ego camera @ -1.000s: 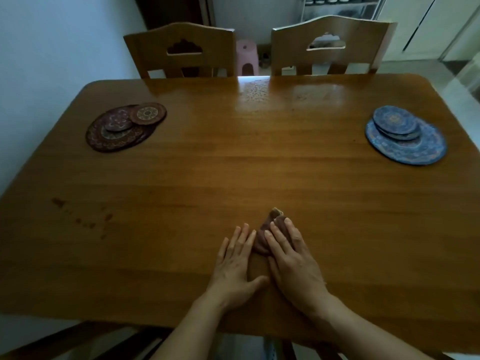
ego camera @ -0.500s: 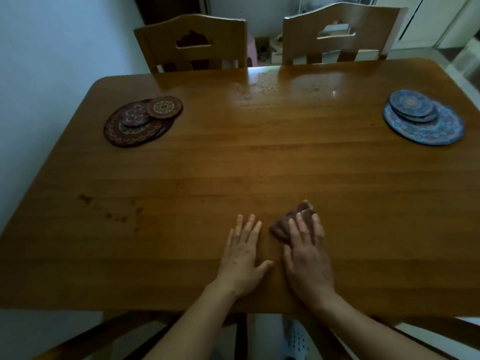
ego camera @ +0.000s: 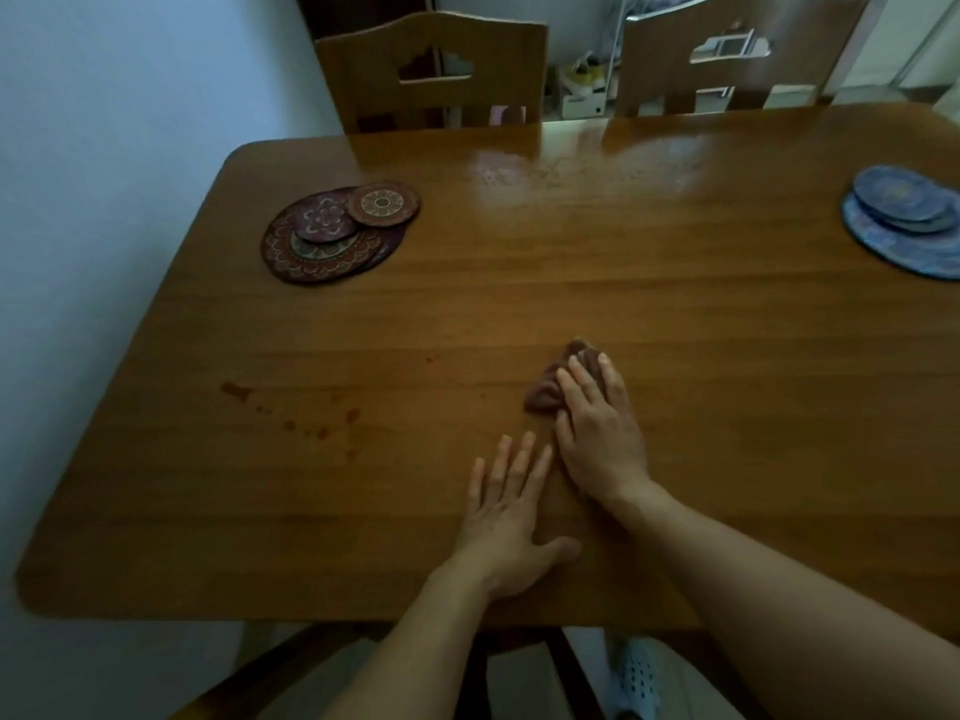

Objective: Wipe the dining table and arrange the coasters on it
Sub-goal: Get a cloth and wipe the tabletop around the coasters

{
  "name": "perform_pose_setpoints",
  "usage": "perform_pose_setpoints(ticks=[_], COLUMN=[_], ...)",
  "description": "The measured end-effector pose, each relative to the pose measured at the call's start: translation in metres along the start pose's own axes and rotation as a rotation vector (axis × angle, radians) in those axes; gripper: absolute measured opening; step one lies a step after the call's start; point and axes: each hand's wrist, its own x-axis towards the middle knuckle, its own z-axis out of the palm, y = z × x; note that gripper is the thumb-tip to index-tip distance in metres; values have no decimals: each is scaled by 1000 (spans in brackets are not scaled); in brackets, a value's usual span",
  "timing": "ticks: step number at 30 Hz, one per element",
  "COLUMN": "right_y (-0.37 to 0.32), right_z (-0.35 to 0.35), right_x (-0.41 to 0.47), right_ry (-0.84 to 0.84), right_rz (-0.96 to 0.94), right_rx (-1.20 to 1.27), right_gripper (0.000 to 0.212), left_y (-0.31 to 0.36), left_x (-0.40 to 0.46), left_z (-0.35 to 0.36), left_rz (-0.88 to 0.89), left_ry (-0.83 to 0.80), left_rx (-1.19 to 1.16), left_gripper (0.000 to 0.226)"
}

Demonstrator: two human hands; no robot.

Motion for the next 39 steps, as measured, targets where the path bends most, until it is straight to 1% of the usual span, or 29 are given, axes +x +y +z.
perform_pose_setpoints(ticks=[3, 5, 7, 9, 10, 12, 14, 15, 17, 18, 20, 22, 24, 26, 27, 28, 29, 31, 32, 33, 34, 36, 38, 39], right_y=[-16, -16, -8, 3, 8, 13, 3, -6, -37, -54, -89, -123, -154, -172, -174, -170, -160, -129, -112, -95, -80, -63, -65, -73], right_z=[7, 7, 4, -1, -3, -6, -2, 2, 12, 17, 26, 35, 46, 54, 55, 55, 52, 43, 37, 31, 25, 19, 20, 23], right_x=[12, 5, -11, -33, -46, -67, -83, -89, -94, -96, -95, -91, -86, -85, -87, -89, -91, -91, -90, -87, -81, -58, -25, -5], right_ry=[-7, -14, -23, -47, -62, -59, -3, 21, 39, 41, 37, -3, -60, -83, -94, -111, -131, -153, -141, -117, -87, -18, 68, 94], right_rz=[48, 3, -84, -129, -120, -25, 171, 262, 353, 340, 211, 42, -57, -119, -165, -232, -310, -430, -424, -357, -236, 79, 305, 367], right_rx=[-17, -3, 19, 20, 15, 22, 69, 85, 87, 71, 16, -10, 24, 42, 40, 30, 20, -2, 9, 38, 77, 143, 152, 148], right_gripper=[56, 55, 53, 52, 53, 54, 55, 55, 56, 56, 55, 60, 63, 58, 55, 53, 52, 51, 51, 51, 52, 53, 50, 49], left_y=[-4, -6, -8, -14, -18, -28, -42, -50, -72, -82, -105, -131, -158, -179, -184, -186, -187, -188, -190, -191, -191, -191, -188, -188], left_x=[0, -1, -1, -3, -6, -16, -33, -42, -59, -66, -76, -81, -81, -78, -76, -75, -74, -70, -69, -67, -66, -64, -63, -63], left_z=[-1, 0, -1, -9, -16, -35, -54, -59, -68, -71, -76, -77, -71, -58, -50, -42, -33, -19, -16, -15, -15, -16, -16, -15], left_rz=[6, 25, 58, 121, 153, 177, 90, 36, -2, -8, -67, -175, -313, -489, -576, -643, -673, -658, -650, -652, -661, -674, -677, -676], left_ry=[-13, 0, 0, -49, -93, -204, -286, -281, -152, -55, 165, 419, 681, 880, 929, 933, 901, 836, 829, 832, 836, 845, 837, 834], left_rx=[-13, -27, -54, -62, -65, -157, -358, -460, -590, -635, -655, -602, -524, -457, -450, -436, -395, -263, -224, -199, -174, -136, -117, -113], left_gripper=[100, 99, 97, 91, 88, 79, 66, 59, 44, 37, 28, 25, 26, 31, 35, 38, 42, 49, 52, 55, 57, 59, 60, 60])
